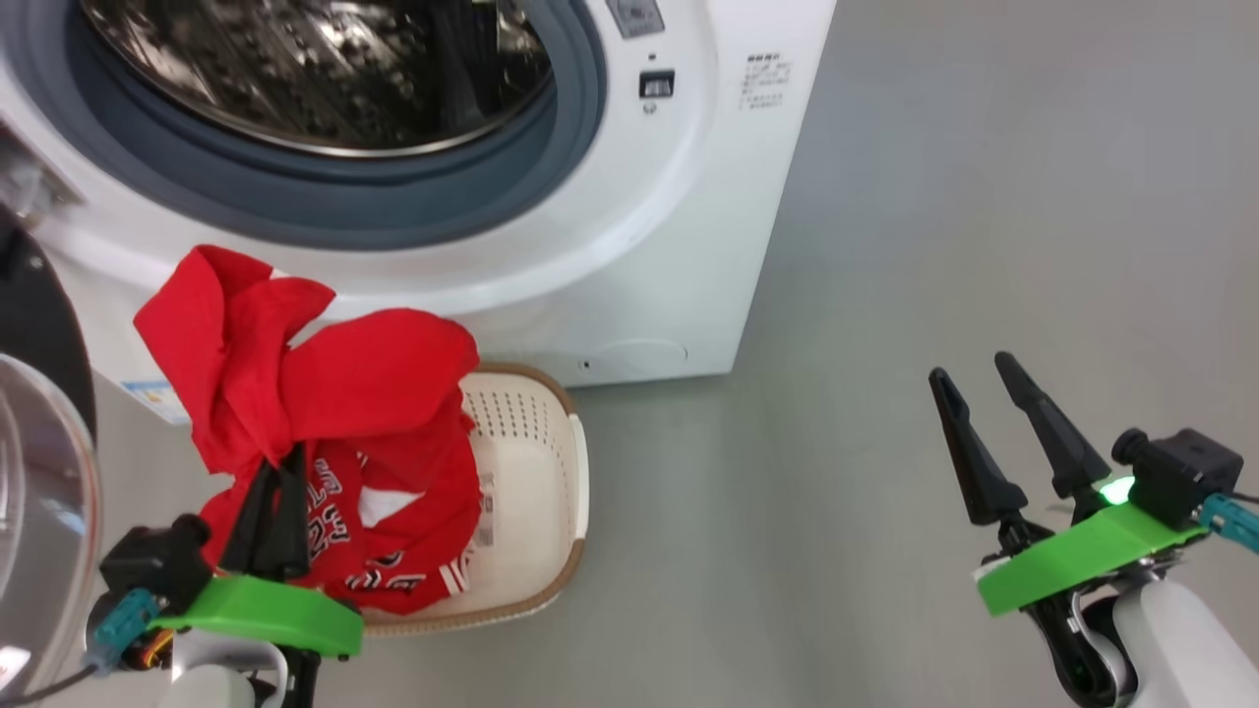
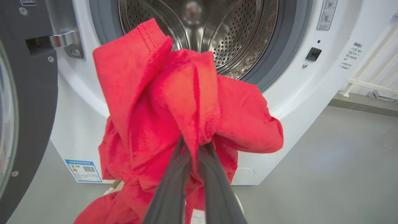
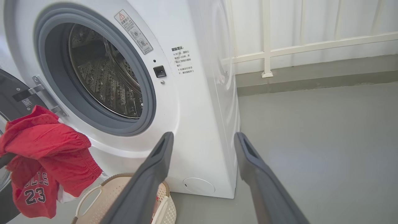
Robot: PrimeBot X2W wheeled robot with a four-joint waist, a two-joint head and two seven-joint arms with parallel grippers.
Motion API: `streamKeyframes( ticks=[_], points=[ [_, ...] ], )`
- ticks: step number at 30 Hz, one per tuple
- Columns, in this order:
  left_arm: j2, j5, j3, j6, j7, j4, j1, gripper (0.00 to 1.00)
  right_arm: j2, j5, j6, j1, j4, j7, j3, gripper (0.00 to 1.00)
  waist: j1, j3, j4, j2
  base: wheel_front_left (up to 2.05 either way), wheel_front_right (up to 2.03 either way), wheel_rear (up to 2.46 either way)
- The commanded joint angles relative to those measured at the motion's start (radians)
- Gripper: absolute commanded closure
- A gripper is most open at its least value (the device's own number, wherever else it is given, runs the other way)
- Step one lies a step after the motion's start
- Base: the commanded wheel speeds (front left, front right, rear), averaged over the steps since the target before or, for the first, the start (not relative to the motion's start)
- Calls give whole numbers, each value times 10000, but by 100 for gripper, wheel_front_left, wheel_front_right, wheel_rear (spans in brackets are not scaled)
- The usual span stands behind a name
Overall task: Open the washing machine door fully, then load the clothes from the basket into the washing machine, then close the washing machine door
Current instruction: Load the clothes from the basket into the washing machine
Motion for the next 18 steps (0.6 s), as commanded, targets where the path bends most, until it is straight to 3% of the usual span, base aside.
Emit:
streamKeyframes(
  ticks=[1, 18],
  points=[
    [142, 145, 371, -12, -122, -525, 132, 100, -116, 56, 16, 253, -189, -48, 116, 0, 0, -409, 45, 0, 0, 0, 0],
    [83, 391, 152, 162, -122, -1903, 1022, 100, -171, 40, 16, 777, -189, -48, -140, 0, 0, -1039, 125, 0, 0, 0, 0]
  ],
)
